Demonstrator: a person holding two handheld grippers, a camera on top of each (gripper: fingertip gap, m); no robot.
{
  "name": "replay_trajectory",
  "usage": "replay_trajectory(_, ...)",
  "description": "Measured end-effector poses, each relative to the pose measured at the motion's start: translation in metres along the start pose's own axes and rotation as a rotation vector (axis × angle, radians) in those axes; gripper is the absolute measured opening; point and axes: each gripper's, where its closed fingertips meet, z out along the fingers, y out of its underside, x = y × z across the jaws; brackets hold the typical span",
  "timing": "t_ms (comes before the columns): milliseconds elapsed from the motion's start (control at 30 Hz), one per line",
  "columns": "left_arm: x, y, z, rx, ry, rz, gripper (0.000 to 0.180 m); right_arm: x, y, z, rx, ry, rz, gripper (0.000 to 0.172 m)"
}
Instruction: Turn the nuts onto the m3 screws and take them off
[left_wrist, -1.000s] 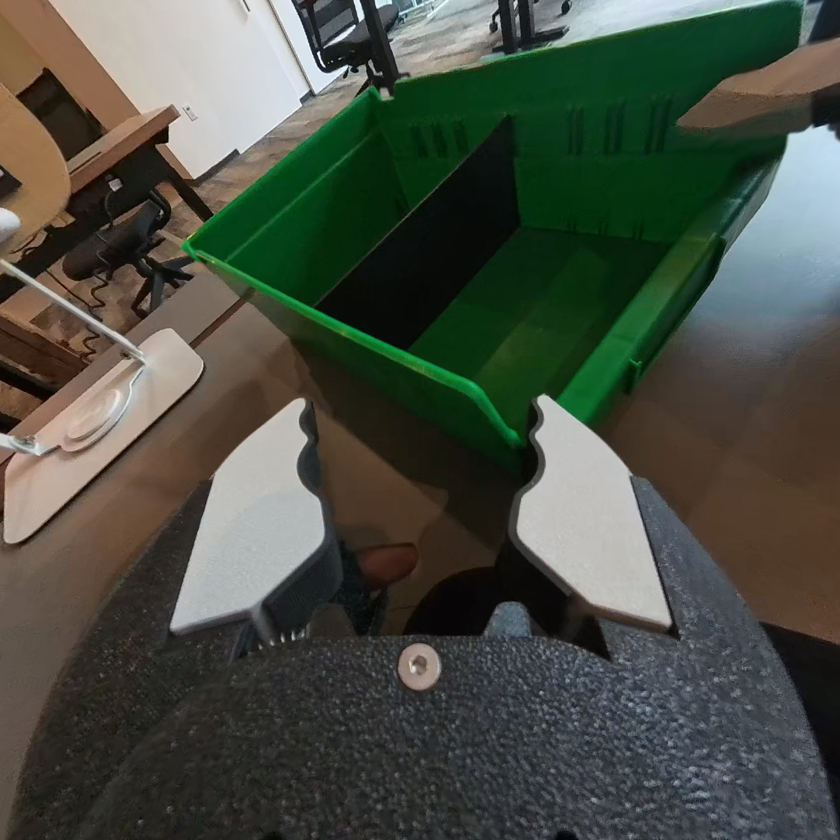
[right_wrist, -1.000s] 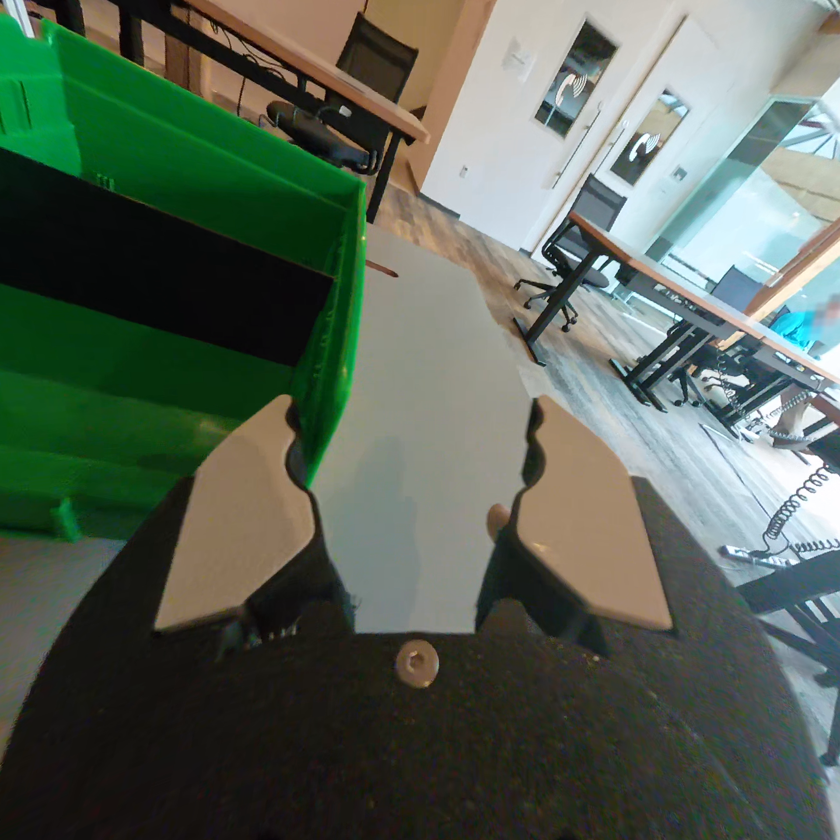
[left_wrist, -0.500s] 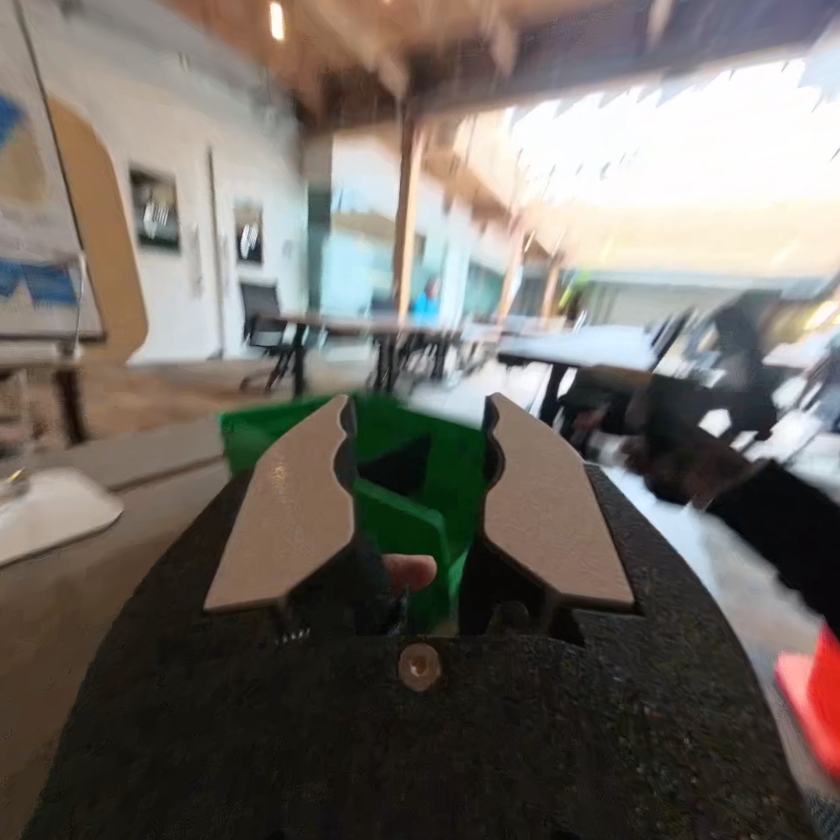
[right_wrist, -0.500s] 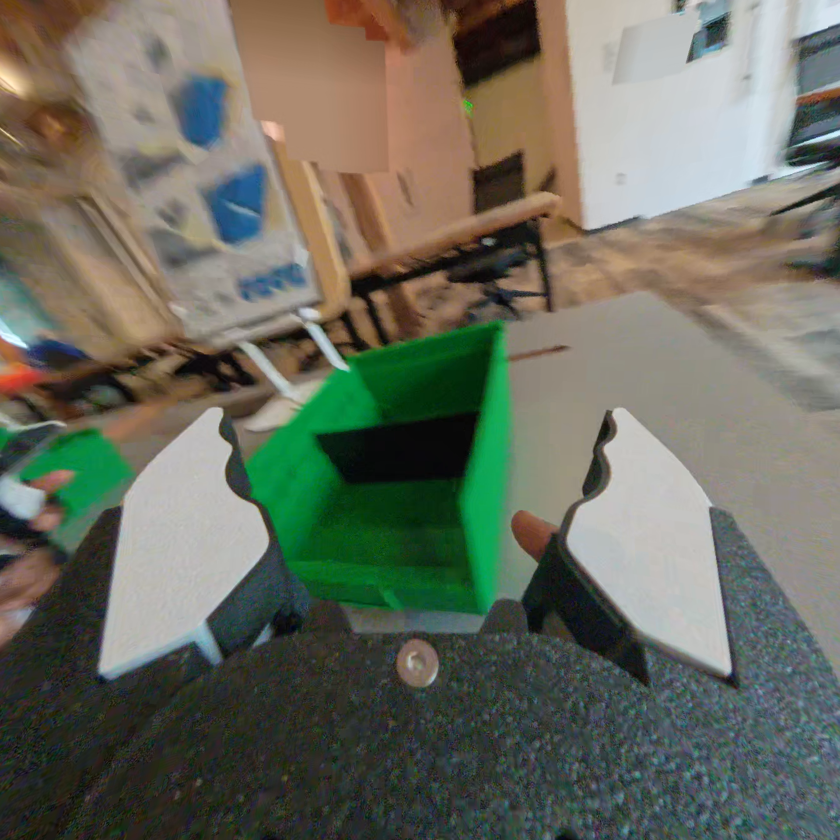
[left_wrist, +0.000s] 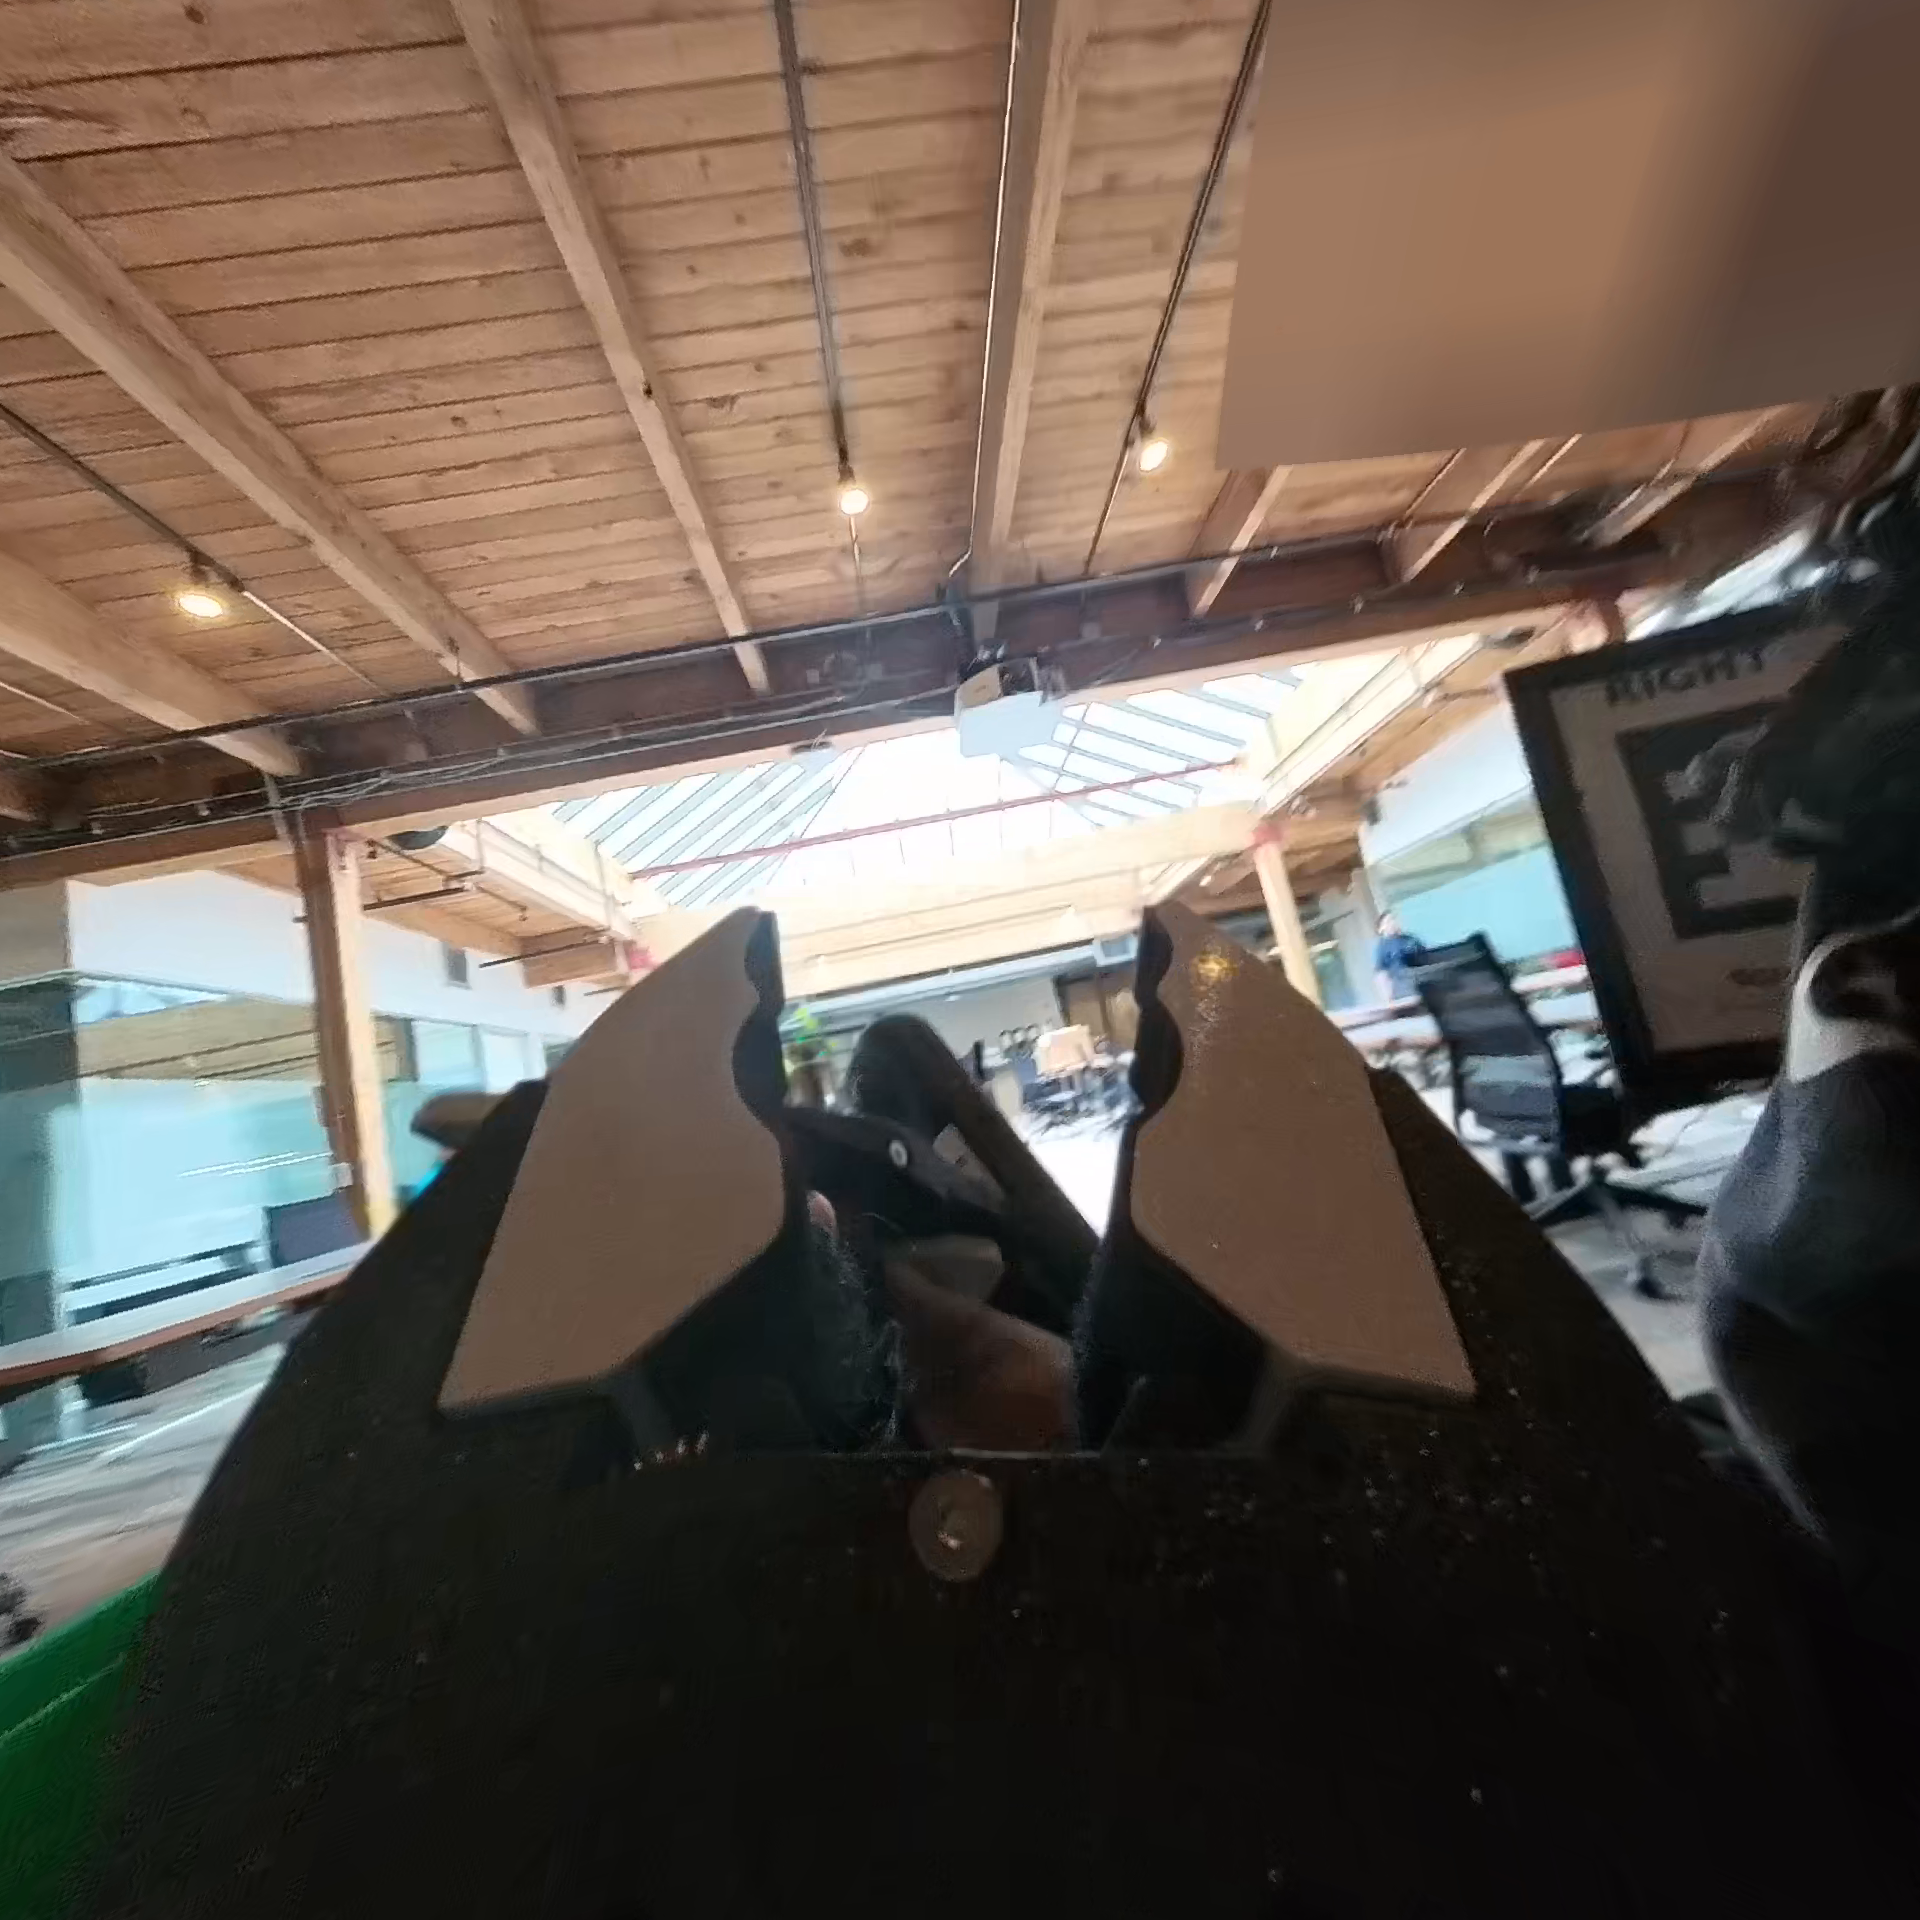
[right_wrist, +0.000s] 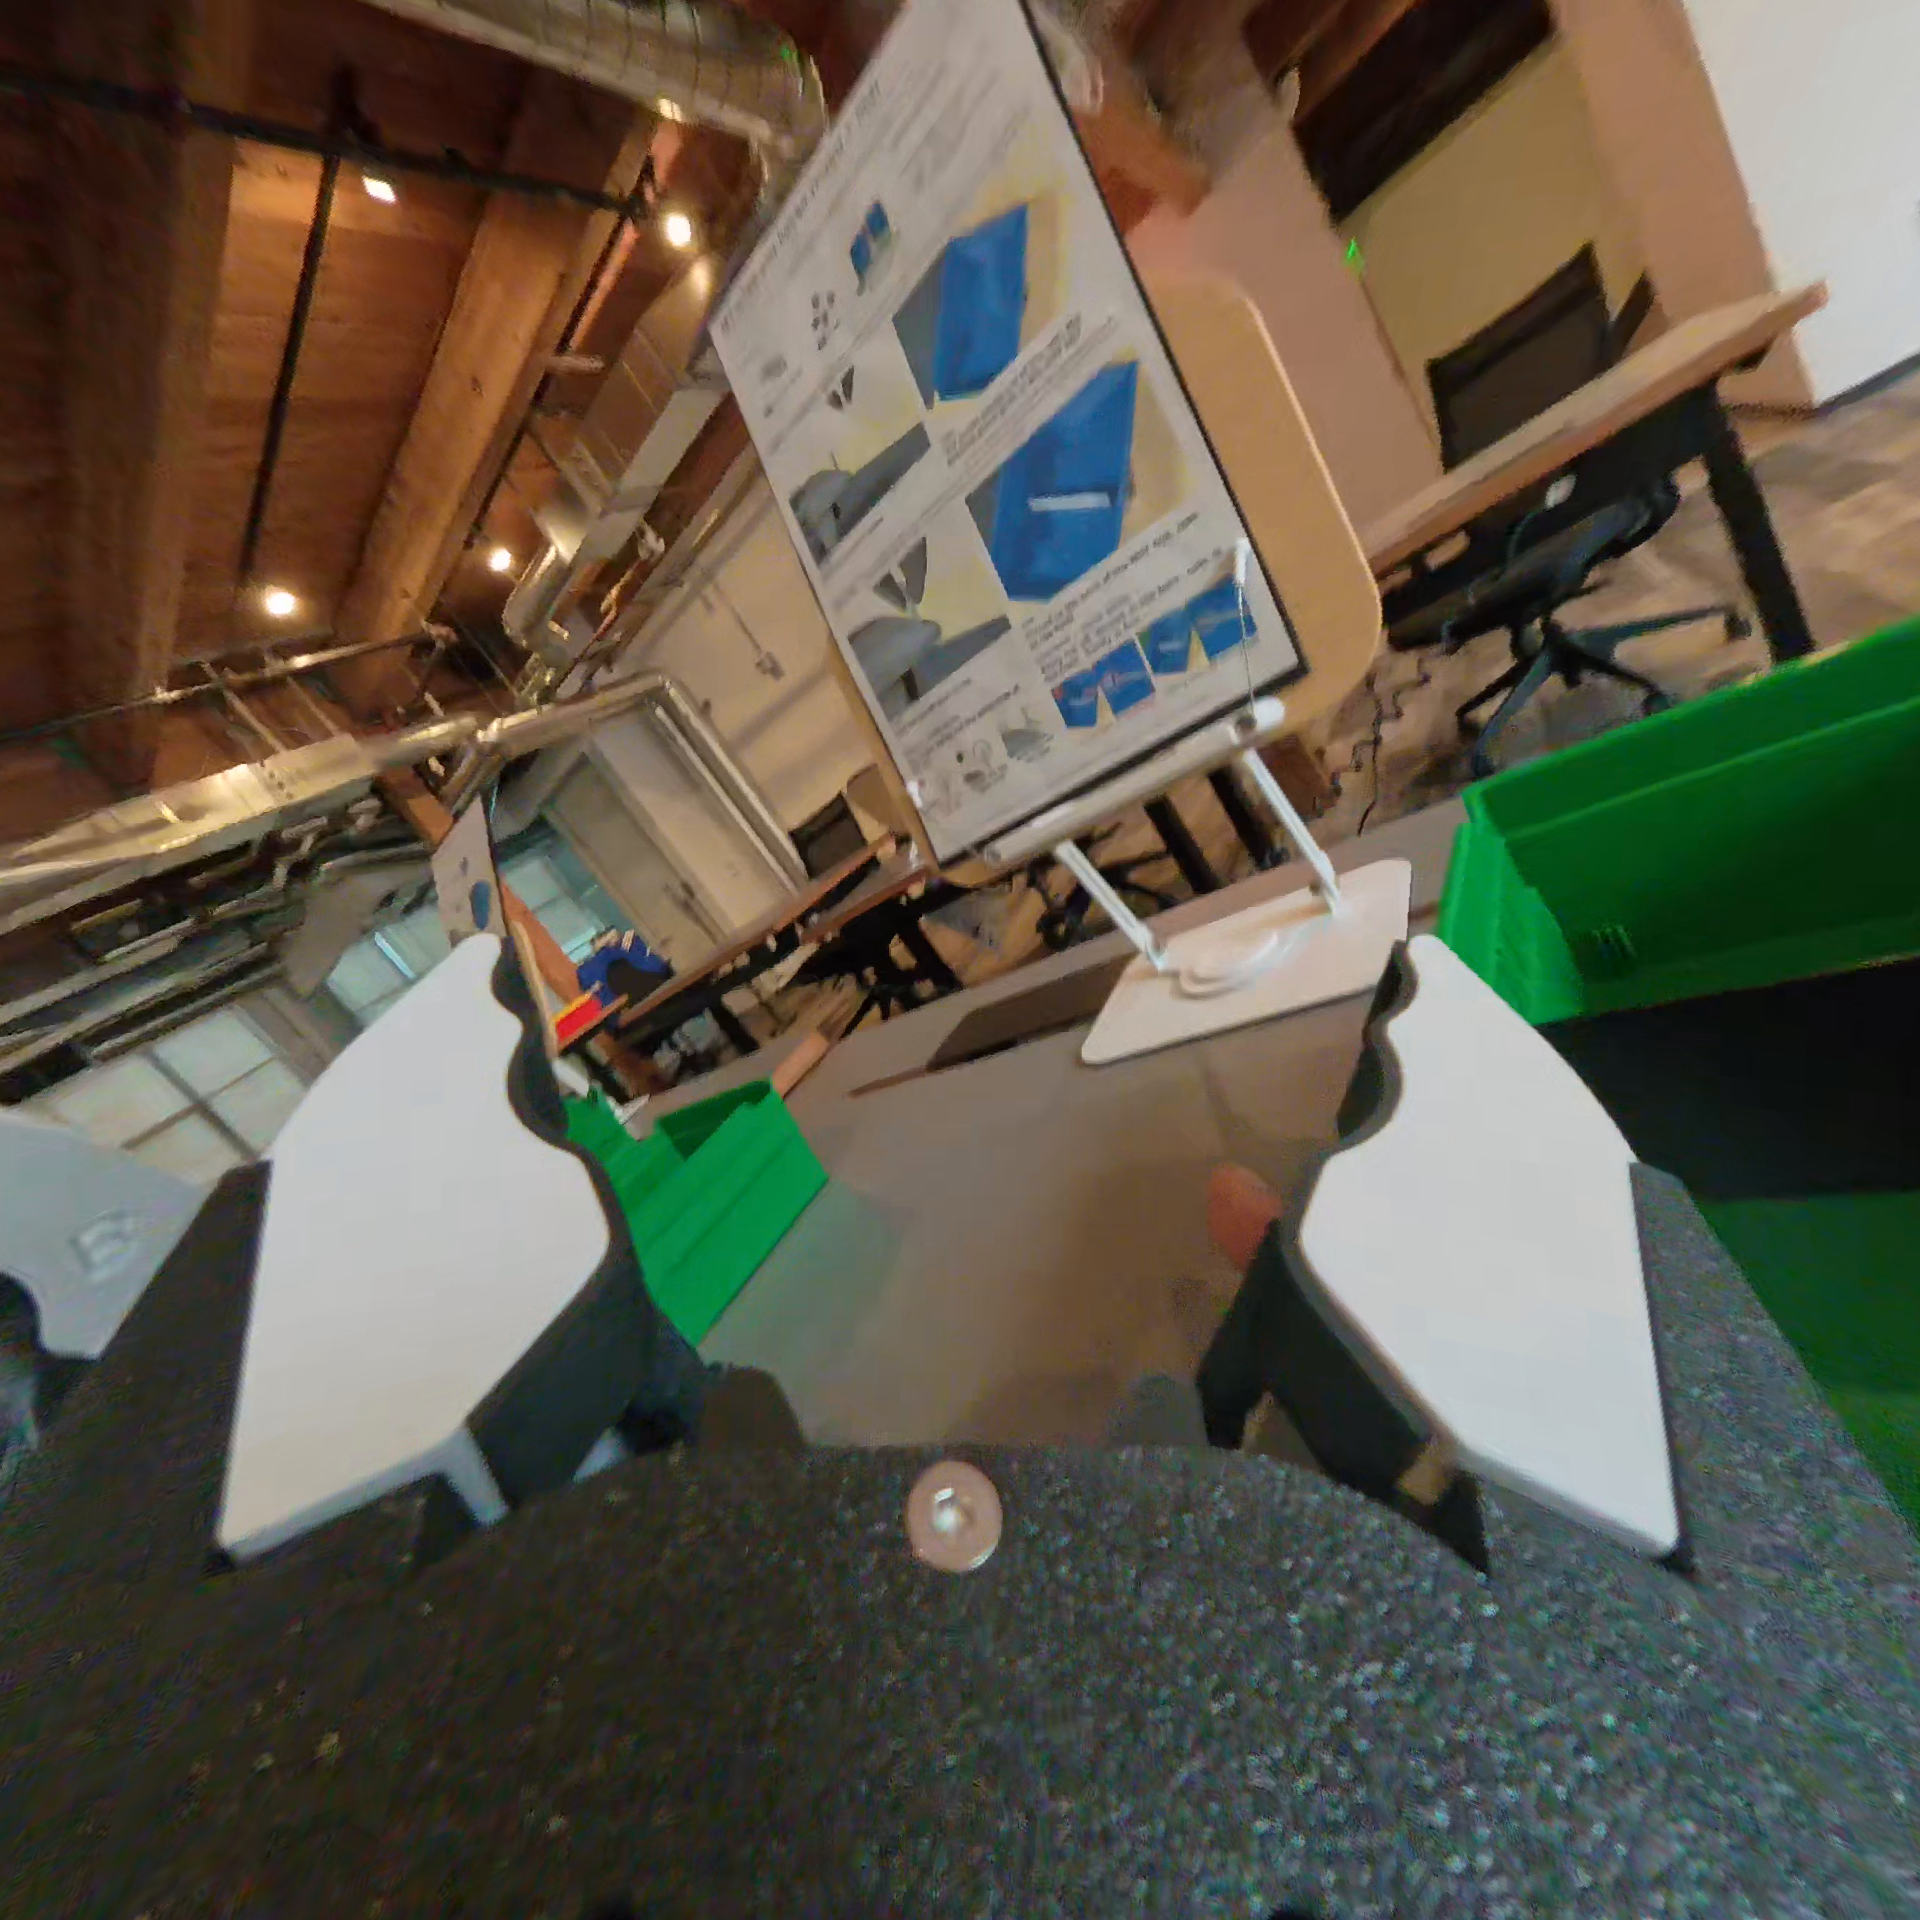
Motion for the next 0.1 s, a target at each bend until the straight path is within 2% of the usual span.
replay_trajectory(33, 0.000, -0.001, -0.003, -0.010, -0.010, 0.028, 0.064, -0.006, -0.001, 0.003, 0.025, 0.003, -0.009, 0.144)
replay_trajectory(100, 0.000, -0.005, -0.007, -0.025, -0.028, 0.068, 0.066, -0.016, 0.000, 0.008, 0.053, 0.014, -0.051, 0.142)
